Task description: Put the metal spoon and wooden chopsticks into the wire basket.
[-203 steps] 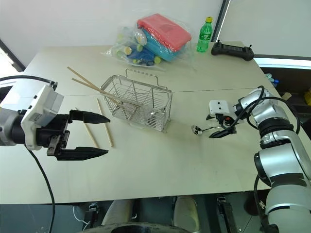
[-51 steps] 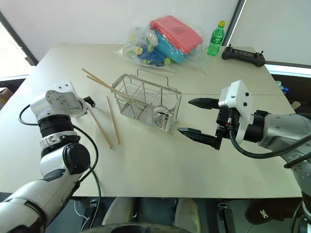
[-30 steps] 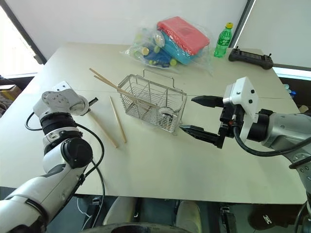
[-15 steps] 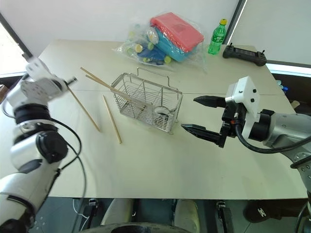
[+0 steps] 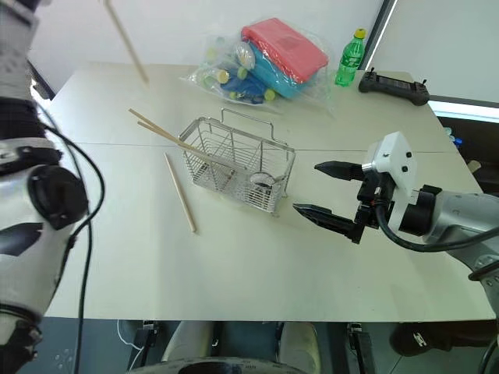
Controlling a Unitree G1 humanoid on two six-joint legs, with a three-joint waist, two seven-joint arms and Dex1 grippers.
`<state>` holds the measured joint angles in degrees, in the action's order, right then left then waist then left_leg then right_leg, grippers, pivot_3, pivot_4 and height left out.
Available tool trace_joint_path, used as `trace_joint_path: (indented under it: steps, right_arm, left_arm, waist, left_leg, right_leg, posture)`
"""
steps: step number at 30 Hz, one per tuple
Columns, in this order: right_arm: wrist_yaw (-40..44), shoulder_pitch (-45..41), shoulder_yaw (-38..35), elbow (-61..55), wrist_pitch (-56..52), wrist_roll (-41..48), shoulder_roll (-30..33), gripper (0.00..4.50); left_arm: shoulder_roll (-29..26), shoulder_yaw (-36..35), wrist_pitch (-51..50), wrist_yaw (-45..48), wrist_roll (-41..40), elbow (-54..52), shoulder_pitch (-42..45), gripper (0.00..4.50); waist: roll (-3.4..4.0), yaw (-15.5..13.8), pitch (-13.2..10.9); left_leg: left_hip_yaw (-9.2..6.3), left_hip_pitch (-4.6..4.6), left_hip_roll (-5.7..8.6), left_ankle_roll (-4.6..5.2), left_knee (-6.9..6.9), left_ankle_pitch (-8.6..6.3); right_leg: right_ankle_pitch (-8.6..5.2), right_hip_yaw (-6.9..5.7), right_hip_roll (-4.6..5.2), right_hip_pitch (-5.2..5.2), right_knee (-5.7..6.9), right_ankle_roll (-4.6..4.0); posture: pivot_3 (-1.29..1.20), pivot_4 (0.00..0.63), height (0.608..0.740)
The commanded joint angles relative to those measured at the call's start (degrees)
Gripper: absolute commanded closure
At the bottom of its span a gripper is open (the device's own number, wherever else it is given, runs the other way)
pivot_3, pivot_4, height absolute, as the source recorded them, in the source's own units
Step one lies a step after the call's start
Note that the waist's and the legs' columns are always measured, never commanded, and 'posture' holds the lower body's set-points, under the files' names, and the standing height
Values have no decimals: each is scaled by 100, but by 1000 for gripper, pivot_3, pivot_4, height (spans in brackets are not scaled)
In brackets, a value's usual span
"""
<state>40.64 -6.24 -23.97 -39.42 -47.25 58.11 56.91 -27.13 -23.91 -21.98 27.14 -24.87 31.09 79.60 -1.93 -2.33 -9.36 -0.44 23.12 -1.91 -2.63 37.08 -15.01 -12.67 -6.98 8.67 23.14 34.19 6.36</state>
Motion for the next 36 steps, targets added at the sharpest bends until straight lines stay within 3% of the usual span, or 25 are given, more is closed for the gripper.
trace_joint_path:
  steps: [1, 7, 18, 21, 27, 36]
  right_arm:
    - [-153, 60, -321, -237, 40, 196, -46, 0]
    - [-285, 226, -485, -320, 47, 294, -23, 0]
    - [-552, 257, -474, -342, 81, 412, -56, 0]
    - [-599, 206, -473, -294, 77, 474, -51, 0]
    - [-589, 113, -416, -179, 84, 460, -7, 0]
    - [-580, -54, -249, -72, 87, 404, -30, 0]
  left_arm:
    - [321, 194, -455, -124, -444, -1134, -253, 4467]
    - [634, 573, -1245, 9, -901, -2083, -929, 4467]
    - [737, 1030, -1574, 213, -1089, -2891, -1708, 4467]
    - [903, 835, -1721, 104, -1402, -2969, -1755, 3525]
    - [833, 705, -2126, -36, -1873, -3195, -1748, 466]
    - [344, 226, -2266, -364, -2302, -2745, -1036, 466]
  waist:
    - [9, 12, -1]
    - [19, 22, -3]
    - [20, 0, -2]
    - [20, -1, -3]
    - [20, 4, -3]
    - [20, 4, -3]
  left_leg:
    - [0, -2, 0, 1, -1, 0]
    - [2, -16, -2, 3, -3, 2]
    - [-1, -16, -1, 5, 6, 1]
    - [-1, -17, -1, 6, 4, 0]
    - [-1, -17, -1, 6, 7, 1]
    - [-1, -20, -1, 6, 8, 1]
  right_leg:
    - [0, 1, -1, 0, 3, 0]
    - [1, 5, -6, 0, 16, -1]
    - [5, 5, -6, -12, 7, -8]
    - [5, 5, -6, -12, 8, -8]
    - [5, 5, -6, -12, 8, -8]
    - [5, 5, -8, -14, 10, -8]
  posture:
    - [0, 150, 678]
    - [0, 150, 678]
    - [0, 150, 678]
    - [0, 150, 678]
    - [0, 150, 678]
    - [0, 150, 678]
